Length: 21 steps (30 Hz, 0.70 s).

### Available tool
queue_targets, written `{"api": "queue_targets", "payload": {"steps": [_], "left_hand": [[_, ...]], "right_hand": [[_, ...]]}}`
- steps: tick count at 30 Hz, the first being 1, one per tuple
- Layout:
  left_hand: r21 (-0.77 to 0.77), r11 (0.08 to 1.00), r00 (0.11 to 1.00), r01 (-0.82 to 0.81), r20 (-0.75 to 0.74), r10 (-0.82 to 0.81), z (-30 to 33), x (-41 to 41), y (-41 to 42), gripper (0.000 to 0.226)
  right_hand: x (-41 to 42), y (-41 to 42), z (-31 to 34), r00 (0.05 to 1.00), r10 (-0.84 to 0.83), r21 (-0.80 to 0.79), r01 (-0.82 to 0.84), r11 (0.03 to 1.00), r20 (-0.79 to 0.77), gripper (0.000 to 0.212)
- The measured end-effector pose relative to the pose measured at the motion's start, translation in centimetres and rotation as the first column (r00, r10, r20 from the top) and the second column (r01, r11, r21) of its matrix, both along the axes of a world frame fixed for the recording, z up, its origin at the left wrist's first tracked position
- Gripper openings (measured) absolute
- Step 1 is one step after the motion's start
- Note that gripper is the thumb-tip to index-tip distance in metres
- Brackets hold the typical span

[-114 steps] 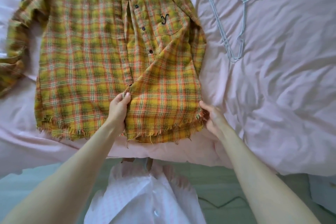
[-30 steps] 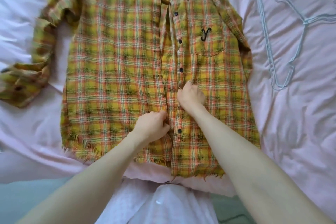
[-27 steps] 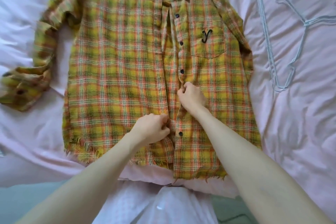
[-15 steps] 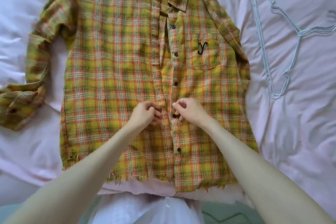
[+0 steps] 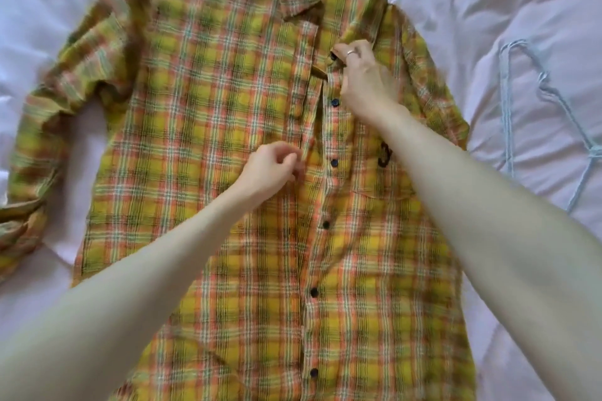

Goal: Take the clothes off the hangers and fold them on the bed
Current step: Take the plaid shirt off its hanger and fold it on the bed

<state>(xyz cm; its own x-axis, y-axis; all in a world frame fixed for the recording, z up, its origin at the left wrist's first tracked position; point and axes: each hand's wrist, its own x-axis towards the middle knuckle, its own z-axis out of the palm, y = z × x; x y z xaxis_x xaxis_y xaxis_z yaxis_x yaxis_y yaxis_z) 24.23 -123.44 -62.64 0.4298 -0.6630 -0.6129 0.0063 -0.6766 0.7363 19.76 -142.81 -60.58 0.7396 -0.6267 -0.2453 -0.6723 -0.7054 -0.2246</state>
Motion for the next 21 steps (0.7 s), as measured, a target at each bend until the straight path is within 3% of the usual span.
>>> {"api": "queue_targets", "payload": {"steps": [3, 5, 8, 12, 19, 21], "left_hand": [[0.003, 1.0, 0.977, 0.018, -0.213, -0.017, -0.5, -0.7, -2.0, 0.028], [0.0, 0.998, 0.959, 0.064, -0.278, -0.062, -0.5, -1.3, -2.7, 0.029], [-0.034, 0.992, 0.954, 0.12, -0.273, -0.125, -0.7, -1.8, -3.1, 0.016], [-0.057, 0.998, 0.949, -0.033, -0.315, 0.013, 0.0, -0.6, -3.2, 0.017], [-0.071, 0.99, 0.988, -0.121, -0.1, 0.114, -0.3, 1.1, -1.6, 0.014], [-0.055, 0.982, 0.978, -0.181, -0.116, 0.173, -0.5, 1.3, -1.1, 0.012]], "right_hand": [[3.3, -3.1, -0.8, 0.968, 0.169, -0.082, -0.186, 0.979, -0.185, 0.071], [4.3, -4.3, -1.0, 0.961, 0.155, -0.118, -0.185, 0.976, -0.227, 0.053], [5.0, -5.5, -1.0, 0.991, 0.106, -0.064, -0.111, 0.992, -0.076, 0.024], [6.0, -6.7, -0.2, 0.983, -0.085, 0.086, 0.071, 0.994, 0.164, 0.025], [8.6, -6.7, -0.8, 0.948, -0.171, 0.113, 0.146, 0.983, 0.268, 0.024], [9.1, -6.3, -1.4, 0.942, -0.21, 0.154, 0.174, 0.973, 0.262, 0.024]]}}
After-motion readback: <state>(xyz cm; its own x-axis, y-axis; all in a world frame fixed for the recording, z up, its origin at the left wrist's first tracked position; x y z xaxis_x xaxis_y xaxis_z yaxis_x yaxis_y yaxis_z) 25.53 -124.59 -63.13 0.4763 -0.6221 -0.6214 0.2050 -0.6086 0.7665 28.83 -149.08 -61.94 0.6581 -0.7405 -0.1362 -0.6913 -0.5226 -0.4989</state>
